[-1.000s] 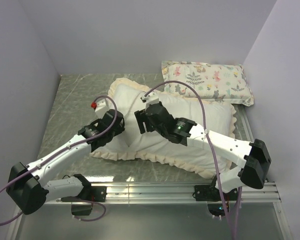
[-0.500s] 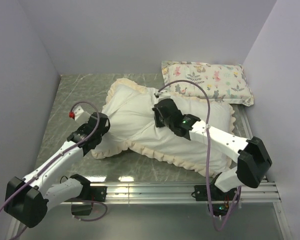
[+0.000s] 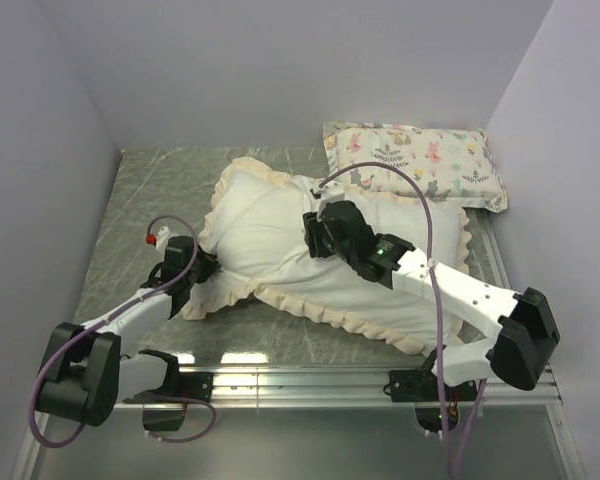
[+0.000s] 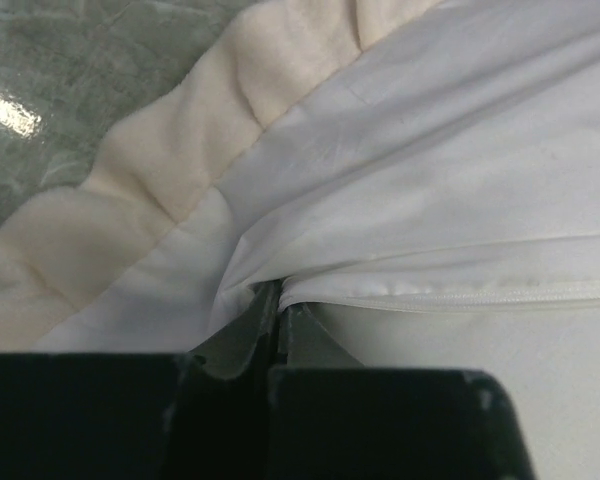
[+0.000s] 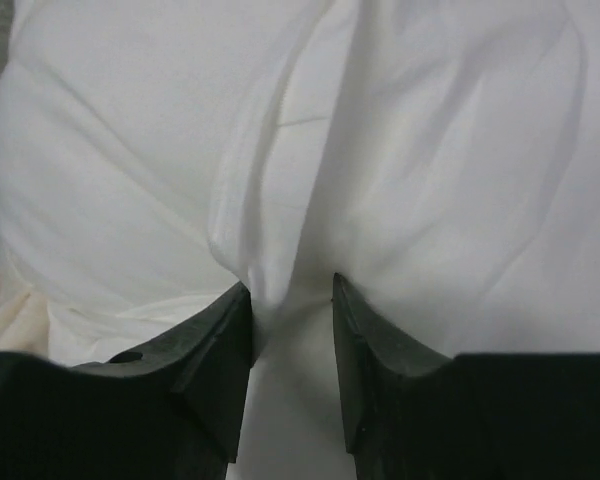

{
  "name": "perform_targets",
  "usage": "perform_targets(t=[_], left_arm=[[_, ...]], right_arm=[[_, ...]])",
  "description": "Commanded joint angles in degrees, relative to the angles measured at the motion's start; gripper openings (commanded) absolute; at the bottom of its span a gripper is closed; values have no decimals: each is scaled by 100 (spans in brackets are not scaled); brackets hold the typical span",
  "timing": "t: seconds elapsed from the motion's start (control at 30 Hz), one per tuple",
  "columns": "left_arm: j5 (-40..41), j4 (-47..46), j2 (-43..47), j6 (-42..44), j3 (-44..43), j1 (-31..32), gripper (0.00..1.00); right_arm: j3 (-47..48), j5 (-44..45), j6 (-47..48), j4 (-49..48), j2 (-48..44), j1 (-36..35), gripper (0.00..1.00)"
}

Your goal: Remove the pillowcase from the pillow

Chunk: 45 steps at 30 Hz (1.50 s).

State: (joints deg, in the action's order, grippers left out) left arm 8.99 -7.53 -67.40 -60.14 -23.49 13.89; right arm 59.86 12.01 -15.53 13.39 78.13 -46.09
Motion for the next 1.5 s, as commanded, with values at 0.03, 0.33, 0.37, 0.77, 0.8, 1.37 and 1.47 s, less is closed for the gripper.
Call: perform_targets(t=[0.03,0.33,0.37,0.77,0.8,1.37,1.47], left_arm=[[-442,-161,86,529,213,-44,0],[-794,-144,464,617,266,-44,0],[-794,-126,499,626,274,-44,0],[-855,-91,701,609,336,-35,0],[-847,-82,736,617,336,-35,0],[-619,1279,1615,556,-191,-27,8],[-583,1429,1782,556,-200,0,8]], right_arm=[[728,1223,787,331,-500,-576,60],[1861,1085,1754,182,420,-1798,79],[1933,919,1764,138,570,-1807,81],[2759,1162,1379,173,2926,-2071,93],[2855,1294,1316,303,3075,-2054,93],[3253,401,-143,1044,3043,-824,0],[2945,-321,-196,727,2752,-534,0]])
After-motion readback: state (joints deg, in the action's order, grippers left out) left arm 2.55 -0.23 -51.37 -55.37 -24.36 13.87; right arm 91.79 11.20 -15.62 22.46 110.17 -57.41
